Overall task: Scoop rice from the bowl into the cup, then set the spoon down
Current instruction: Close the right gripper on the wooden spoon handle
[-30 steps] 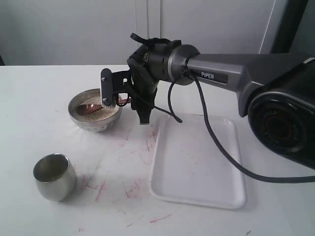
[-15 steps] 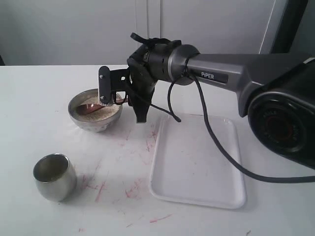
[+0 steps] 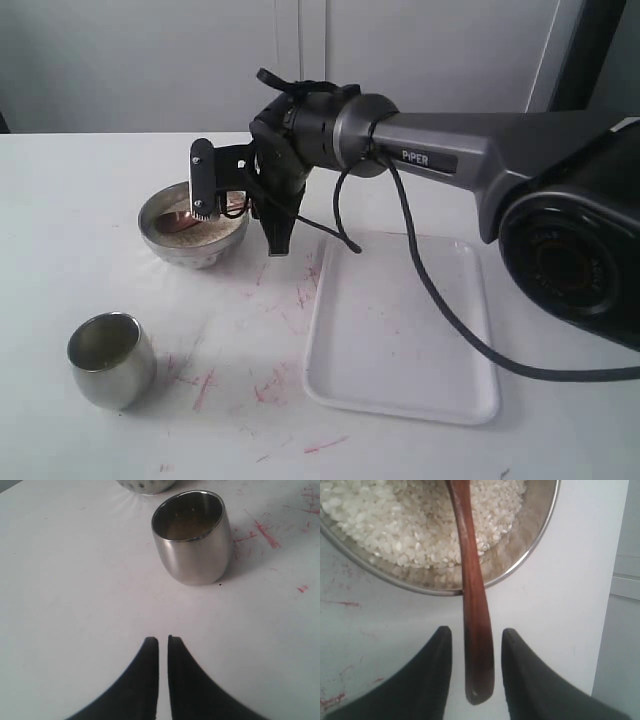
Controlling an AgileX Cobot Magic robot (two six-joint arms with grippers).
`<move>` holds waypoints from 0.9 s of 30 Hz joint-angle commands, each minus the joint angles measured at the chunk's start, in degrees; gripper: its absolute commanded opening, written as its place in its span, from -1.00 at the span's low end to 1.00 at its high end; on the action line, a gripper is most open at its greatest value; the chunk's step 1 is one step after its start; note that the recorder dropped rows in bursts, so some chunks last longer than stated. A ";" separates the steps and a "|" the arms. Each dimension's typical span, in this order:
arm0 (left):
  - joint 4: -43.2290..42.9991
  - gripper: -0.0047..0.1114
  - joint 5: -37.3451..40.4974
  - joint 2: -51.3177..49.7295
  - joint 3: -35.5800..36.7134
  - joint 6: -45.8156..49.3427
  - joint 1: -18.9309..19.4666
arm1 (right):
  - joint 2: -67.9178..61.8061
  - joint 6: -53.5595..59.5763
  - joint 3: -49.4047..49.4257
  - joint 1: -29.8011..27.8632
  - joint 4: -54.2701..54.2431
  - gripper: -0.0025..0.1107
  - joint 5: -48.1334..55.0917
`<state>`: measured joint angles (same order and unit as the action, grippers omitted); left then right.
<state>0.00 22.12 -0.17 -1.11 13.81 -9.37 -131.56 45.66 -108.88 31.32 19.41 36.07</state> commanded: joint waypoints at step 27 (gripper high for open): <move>0.00 -0.67 1.91 0.17 0.53 -0.33 -0.12 | -2.48 0.14 0.26 0.00 -0.42 -0.39 -0.60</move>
<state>0.00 22.12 -0.17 -1.11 13.81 -9.37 -134.67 45.78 -108.88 31.32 18.94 35.95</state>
